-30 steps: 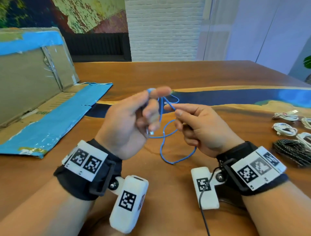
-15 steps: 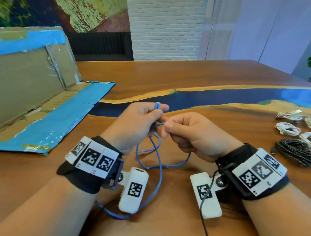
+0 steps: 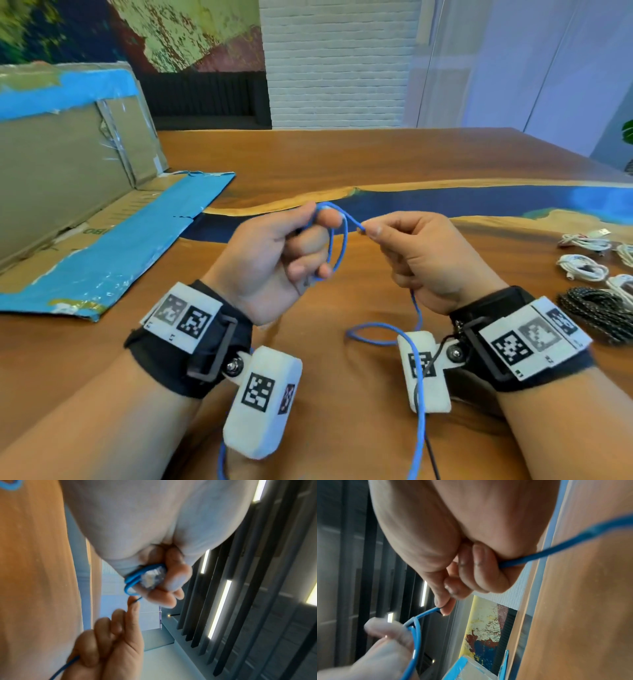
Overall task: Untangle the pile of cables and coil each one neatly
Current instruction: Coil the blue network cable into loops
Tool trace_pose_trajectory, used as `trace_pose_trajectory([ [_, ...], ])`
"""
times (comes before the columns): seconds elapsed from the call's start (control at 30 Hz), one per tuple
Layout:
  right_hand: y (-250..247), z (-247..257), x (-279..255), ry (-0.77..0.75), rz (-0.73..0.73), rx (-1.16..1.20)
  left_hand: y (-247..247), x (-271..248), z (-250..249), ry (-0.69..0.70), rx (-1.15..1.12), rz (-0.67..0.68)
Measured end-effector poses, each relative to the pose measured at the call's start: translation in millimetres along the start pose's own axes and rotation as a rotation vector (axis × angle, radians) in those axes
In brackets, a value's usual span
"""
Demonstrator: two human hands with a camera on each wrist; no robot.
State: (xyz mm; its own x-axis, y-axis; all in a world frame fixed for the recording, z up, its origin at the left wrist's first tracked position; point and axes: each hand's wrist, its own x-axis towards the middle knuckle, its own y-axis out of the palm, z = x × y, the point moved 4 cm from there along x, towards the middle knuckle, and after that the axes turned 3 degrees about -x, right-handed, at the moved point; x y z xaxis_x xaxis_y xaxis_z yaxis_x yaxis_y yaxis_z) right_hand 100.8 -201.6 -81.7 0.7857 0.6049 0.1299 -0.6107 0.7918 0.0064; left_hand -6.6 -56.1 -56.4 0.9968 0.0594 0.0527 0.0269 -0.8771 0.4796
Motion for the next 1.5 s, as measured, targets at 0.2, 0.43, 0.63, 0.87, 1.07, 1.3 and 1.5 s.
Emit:
trace_pose_trajectory([
  [0.2,31,-4,-12,0.064,0.263,-0.160,1,6,3,0.171,-0.265,-0.083],
  [0.43,43,-6,-19,0.102,0.368,-0.354,-3,7,5,0.302,-0.007,-0.267],
  [0.63,45,6,-25,0.069,0.431,-0.191,-9,8,3,0.268,0.653,-0.291],
  [0.87,25,14,-19,0.029,0.257,-0.027,-3,2,12,-0.083,0.724,0.016],
  [1.07,18,8,-10,0.016,0.102,0.064,-2,-3,8,-0.086,0.479,0.149],
  [1.3,5,7,-5,-0.016,0.018,0.177,6,-4,10,-0.007,0.333,0.163],
  [1.5,33,-2,-12,0.064,0.278,0.067,4,4,-1,0.154,-0.217,0.053],
])
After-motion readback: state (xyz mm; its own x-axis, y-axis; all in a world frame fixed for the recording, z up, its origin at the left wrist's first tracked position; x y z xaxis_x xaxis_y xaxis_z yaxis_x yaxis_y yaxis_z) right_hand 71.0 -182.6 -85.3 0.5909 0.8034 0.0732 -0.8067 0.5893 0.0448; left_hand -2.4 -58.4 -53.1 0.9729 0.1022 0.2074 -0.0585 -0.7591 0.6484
